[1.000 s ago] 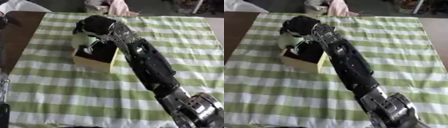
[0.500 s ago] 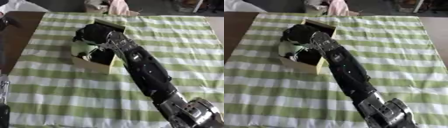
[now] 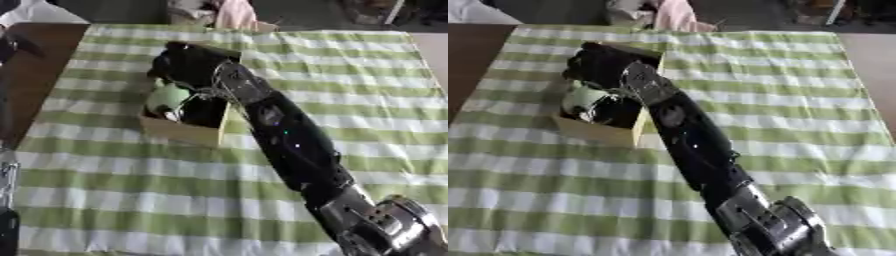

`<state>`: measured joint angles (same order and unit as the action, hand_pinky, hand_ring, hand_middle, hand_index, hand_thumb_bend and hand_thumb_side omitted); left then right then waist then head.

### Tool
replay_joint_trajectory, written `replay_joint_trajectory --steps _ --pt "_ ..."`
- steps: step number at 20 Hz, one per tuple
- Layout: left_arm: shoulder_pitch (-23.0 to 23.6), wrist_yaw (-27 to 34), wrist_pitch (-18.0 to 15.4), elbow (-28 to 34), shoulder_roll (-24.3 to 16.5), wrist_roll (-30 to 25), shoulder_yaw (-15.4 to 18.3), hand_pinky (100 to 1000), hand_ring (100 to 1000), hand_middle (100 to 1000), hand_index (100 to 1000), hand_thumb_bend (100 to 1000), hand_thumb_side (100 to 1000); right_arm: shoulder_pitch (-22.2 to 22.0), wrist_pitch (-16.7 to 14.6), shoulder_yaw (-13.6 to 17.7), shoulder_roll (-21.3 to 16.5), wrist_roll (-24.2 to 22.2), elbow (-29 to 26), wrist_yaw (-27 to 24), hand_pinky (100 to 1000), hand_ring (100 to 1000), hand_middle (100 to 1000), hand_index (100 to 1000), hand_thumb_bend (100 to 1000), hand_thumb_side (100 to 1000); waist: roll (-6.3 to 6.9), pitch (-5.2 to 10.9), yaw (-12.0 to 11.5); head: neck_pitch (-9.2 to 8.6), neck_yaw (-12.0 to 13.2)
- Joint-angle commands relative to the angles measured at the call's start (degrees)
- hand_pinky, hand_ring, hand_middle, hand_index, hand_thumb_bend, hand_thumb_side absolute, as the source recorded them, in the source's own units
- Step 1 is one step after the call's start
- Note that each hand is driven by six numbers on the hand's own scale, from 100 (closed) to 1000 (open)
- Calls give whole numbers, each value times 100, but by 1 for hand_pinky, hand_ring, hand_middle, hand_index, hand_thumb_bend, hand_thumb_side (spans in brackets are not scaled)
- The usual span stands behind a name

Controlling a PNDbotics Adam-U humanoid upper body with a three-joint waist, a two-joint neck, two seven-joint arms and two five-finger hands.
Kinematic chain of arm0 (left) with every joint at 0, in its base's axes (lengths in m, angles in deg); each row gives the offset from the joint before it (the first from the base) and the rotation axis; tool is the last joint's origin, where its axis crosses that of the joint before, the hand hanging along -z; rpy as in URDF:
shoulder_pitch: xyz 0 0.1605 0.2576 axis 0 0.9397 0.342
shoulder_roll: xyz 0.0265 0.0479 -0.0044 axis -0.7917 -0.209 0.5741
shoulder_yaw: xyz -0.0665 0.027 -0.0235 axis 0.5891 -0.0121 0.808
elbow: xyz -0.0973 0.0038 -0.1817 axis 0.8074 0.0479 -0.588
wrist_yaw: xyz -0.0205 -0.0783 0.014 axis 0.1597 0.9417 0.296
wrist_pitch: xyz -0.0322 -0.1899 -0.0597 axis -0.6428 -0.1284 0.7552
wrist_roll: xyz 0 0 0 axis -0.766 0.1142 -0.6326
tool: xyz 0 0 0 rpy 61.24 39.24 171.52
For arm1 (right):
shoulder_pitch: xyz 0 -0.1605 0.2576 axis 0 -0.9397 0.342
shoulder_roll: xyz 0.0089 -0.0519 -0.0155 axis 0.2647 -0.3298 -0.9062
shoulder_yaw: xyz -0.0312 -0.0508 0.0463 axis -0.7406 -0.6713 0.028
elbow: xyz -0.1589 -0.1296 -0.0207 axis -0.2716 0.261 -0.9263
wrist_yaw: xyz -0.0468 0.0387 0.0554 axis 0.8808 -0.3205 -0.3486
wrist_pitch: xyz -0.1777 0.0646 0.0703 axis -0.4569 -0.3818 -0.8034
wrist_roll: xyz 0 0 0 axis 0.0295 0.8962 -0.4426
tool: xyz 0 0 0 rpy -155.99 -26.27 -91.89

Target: Pick up objects on the table and place them in the box.

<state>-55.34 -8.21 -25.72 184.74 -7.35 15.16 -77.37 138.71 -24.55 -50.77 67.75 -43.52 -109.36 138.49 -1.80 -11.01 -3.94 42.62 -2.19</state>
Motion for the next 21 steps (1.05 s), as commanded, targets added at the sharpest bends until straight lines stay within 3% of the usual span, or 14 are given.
replay_joint_trajectory --steps 1,10,21 --pt "-54 20 1 108 -32 -30 11 468 835 759 722 100 732 148 41 45 -12 42 -190 -7 966 888 819 912 182 738 43 72 5 -61 -1" --pt "-33 1 17 108 -39 -46 14 469 835 759 722 100 729 268 330 188 -331 -59 -1083 -901 930 864 807 901 116 717 54 114 68 -43 49" --pt "3 -32 18 108 -86 -44 24 469 836 760 722 100 727 288 615 295 -1282 -476 -2056 -2555 872 843 795 888 100 699 64 159 194 26 175"
